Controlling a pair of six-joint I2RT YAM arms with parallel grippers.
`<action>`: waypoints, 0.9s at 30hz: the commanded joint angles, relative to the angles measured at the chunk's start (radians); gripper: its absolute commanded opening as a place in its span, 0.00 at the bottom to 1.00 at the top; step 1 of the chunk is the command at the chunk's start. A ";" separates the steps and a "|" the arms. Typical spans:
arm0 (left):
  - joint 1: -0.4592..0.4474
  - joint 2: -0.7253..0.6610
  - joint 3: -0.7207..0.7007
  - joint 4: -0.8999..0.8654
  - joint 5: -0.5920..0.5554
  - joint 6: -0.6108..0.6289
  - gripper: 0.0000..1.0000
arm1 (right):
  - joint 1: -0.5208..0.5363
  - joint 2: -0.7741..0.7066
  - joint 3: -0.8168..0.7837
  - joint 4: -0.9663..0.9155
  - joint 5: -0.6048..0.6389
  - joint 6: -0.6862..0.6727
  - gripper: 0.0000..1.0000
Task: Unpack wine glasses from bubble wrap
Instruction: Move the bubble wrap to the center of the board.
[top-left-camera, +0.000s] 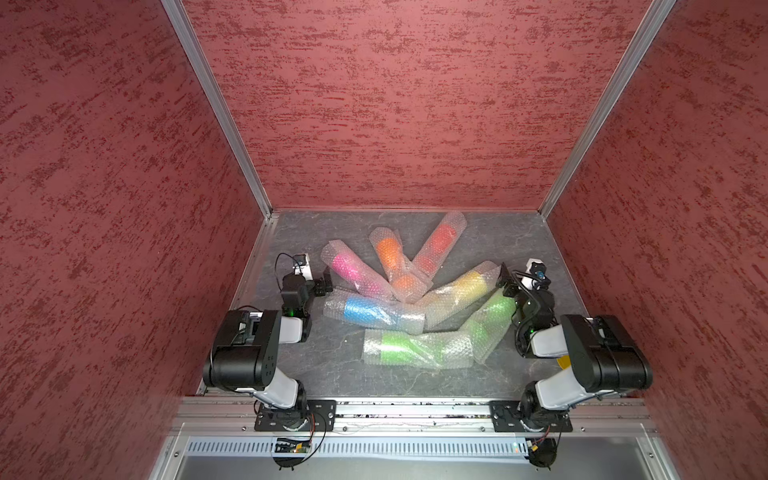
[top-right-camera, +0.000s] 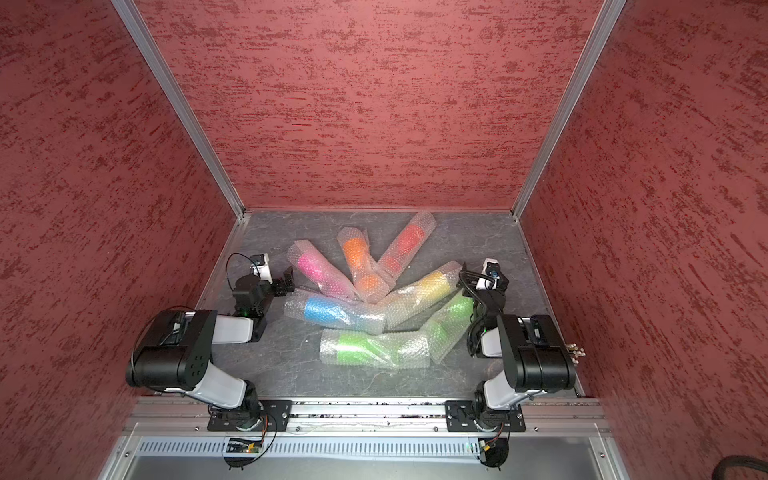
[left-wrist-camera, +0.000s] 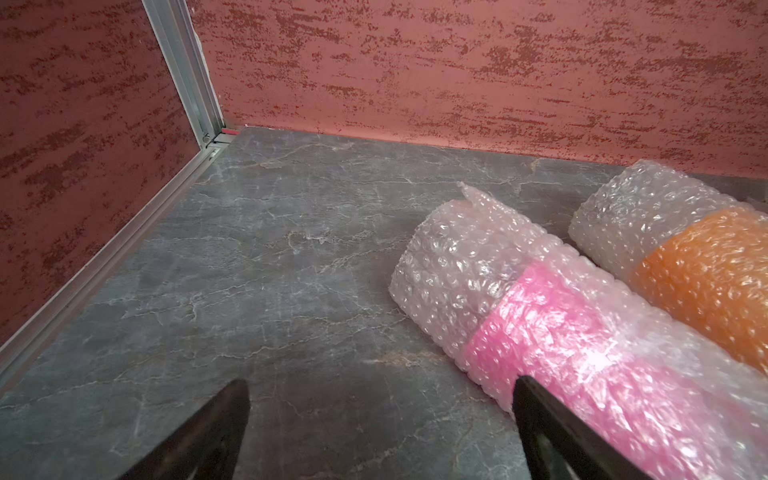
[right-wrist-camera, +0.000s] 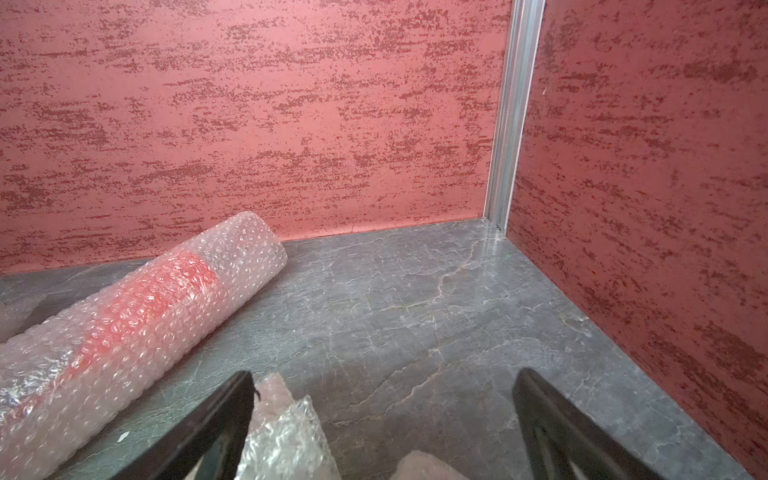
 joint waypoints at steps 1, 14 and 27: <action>0.002 -0.014 0.014 0.018 0.003 0.003 1.00 | -0.002 -0.006 0.000 0.010 0.021 0.010 0.99; 0.003 -0.017 0.015 0.014 0.006 0.003 1.00 | -0.002 -0.006 0.001 0.010 0.021 0.008 0.99; 0.006 -0.017 0.016 0.011 0.009 0.002 1.00 | -0.002 -0.005 0.001 0.008 0.021 0.008 0.99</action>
